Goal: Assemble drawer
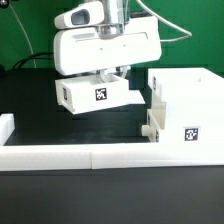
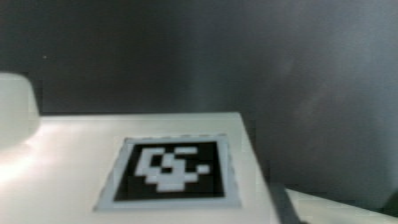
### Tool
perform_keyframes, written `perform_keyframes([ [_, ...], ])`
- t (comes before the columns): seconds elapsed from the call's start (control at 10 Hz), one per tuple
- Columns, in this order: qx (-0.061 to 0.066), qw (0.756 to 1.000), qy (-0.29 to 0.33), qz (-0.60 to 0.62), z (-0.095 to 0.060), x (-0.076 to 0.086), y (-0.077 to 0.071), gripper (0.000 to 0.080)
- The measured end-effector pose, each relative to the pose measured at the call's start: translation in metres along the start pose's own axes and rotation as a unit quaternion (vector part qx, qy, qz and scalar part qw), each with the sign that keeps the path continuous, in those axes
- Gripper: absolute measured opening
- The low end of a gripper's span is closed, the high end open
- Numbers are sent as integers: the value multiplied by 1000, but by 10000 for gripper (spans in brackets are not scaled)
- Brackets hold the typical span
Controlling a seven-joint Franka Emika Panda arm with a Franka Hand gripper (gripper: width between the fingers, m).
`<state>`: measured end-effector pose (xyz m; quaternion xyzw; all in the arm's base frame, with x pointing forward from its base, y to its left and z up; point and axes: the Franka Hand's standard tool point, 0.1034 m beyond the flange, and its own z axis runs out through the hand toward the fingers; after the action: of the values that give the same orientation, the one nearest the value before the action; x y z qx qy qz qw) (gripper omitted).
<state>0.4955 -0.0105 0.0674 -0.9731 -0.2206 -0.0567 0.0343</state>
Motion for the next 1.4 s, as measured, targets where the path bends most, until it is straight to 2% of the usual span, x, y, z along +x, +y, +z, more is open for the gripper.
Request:
perform_keyframes([
  [0.2,4,994,-7,-108,6,-8,8,42],
  [0.5,12,970,-16,-243,3,5,21,42],
  [0.6,10,962,-17,-272,2,10,23,42],
  [0.8,10,939,-22,-344,2,10,26,42],
  [0.9,10,935,-22,-354,3,10,26,42],
  [1.3,10,879,-29,-477,5,8,29,42],
  [1.4,9,861,-32,-508,5,13,30,42],
])
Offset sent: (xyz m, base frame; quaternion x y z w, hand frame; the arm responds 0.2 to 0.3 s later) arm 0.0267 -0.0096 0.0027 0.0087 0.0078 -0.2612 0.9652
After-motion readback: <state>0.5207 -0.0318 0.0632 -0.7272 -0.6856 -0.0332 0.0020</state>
